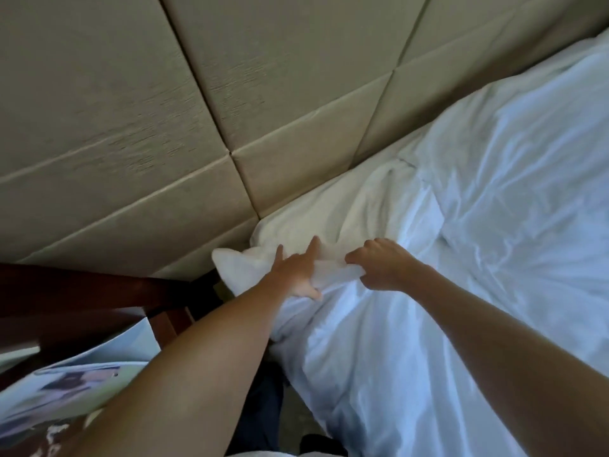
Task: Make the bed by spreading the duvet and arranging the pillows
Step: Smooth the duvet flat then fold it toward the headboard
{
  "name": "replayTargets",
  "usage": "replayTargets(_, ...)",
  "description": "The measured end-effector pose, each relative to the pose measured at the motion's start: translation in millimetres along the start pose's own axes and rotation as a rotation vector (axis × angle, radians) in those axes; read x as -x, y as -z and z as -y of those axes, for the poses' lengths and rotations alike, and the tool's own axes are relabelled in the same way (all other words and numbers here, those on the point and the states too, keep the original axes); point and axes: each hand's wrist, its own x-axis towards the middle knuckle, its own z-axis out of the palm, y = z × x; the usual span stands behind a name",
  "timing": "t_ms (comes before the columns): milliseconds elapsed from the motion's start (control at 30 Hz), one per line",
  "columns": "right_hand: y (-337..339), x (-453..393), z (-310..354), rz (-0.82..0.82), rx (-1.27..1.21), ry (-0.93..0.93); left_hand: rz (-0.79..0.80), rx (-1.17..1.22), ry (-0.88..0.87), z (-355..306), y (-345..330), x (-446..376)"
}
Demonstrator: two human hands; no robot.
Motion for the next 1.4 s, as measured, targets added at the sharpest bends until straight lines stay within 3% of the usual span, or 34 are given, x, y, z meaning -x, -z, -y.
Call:
replayTargets(100, 4.3, 59.1, -12.0, -0.095, -0.124, -0.268, 0.061, -0.031, 0.029, -53.6, -3.4, 25.5)
replayTargets(200, -6.8, 100.8, -20.0, -0.273, -0.344, -0.516, 0.065, 0.15, 0.108, -96.8, -5.9, 57.5)
replayTargets(367, -24.9, 179.3, -7.2, -0.498, -0.576, -0.373, -0.269, 0.48, 0.199, -145.6, -3.2, 118.5)
replayTargets(500, -42.4, 265.0, 44.1, -0.273, -1.176, -0.252, -0.34, 0.853, 0.098, -224.3, -20.8, 166.4)
replayTargets(533, -48.2, 281.7, 55.5, -0.301, -1.235, -0.23, -0.358, 0.915, 0.073, -246.6, -28.9, 175.8)
replayTargets(600, -58.9, 309.7, 68.2, -0.539, -1.289, -0.309, -0.379, 1.019, 0.011, -292.5, -43.2, 198.3)
replayTargets(667, -62.7, 339.7, 67.4, -0.77, -1.355, -0.547, -0.386, 1.029, -0.108, -334.8, -54.0, 224.8)
replayTargets(733, -72.0, 366.1, 56.8, -0.869, -1.469, -0.689, -0.377, 0.925, -0.255, -362.4, -62.9, 250.6)
replayTargets(833, -77.5, 406.5, 37.7, -0.938, -1.552, -0.709, -0.274, 0.616, -0.532, -371.9, -70.2, 278.1)
replayTargets(933, -71.6, 447.1, 21.5, -1.018, -1.58, -0.734, -0.288, -0.109, -0.685, -355.6, -75.5, 294.0)
replayTargets(1133, -52.3, 497.1, -4.9, -1.086, -1.619, -0.739, -0.548, -1.476, -0.965, -358.1, -95.3, 302.5)
replayTargets(1233, -36.9, 512.9, -6.9, -1.048, -1.6, -0.695, -0.687, -1.647, -1.061, -372.2, -94.9, 300.5)
replayTargets(1333, -33.4, 521.2, -16.1, -1.041, -1.591, -0.666, -0.864, -1.596, -1.296, -386.6, -92.5, 292.8)
replayTargets(1400, -35.3, 523.0, -24.3, -1.055, -1.589, -0.638, -0.913, -1.547, -1.355, -399.1, -89.0, 290.7)
